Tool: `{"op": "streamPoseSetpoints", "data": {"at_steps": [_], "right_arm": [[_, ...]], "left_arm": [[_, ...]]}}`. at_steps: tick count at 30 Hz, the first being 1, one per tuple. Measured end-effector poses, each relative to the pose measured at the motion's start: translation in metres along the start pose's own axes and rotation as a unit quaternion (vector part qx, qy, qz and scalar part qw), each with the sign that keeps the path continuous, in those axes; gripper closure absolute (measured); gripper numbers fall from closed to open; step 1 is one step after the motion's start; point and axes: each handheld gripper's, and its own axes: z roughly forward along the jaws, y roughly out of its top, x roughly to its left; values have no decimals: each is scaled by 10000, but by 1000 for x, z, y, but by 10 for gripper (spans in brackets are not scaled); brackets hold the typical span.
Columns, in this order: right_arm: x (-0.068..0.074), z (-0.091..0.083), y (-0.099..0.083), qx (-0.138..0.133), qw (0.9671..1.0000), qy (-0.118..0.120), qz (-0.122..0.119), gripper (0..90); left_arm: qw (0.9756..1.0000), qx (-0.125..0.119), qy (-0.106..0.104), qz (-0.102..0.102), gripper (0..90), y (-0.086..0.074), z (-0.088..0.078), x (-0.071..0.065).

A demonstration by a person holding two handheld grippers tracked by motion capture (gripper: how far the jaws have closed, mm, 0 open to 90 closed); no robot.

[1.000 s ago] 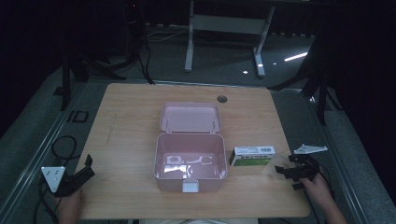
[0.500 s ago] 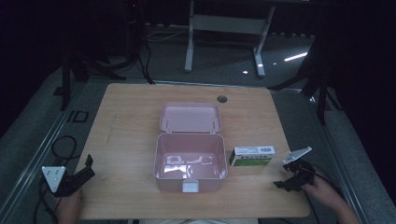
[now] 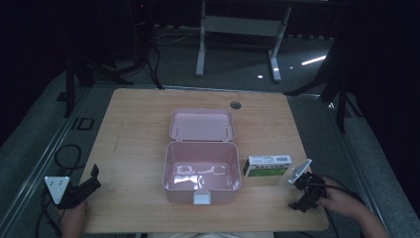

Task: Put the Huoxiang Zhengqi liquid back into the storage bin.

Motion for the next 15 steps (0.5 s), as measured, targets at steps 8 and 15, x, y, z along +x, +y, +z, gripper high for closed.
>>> {"op": "streamPoseSetpoints", "data": {"at_steps": [8, 15], "right_arm": [[10, -1, 19, 488, 9979, -41, -427, 128], [21, 2, 34, 855, 9936, 61, -740, 127]], "left_arm": [[10000, -3, -3, 2, 21, 0, 0, 0], [10000, 19, -17, 26, 21, 0, 0, 0]]}}
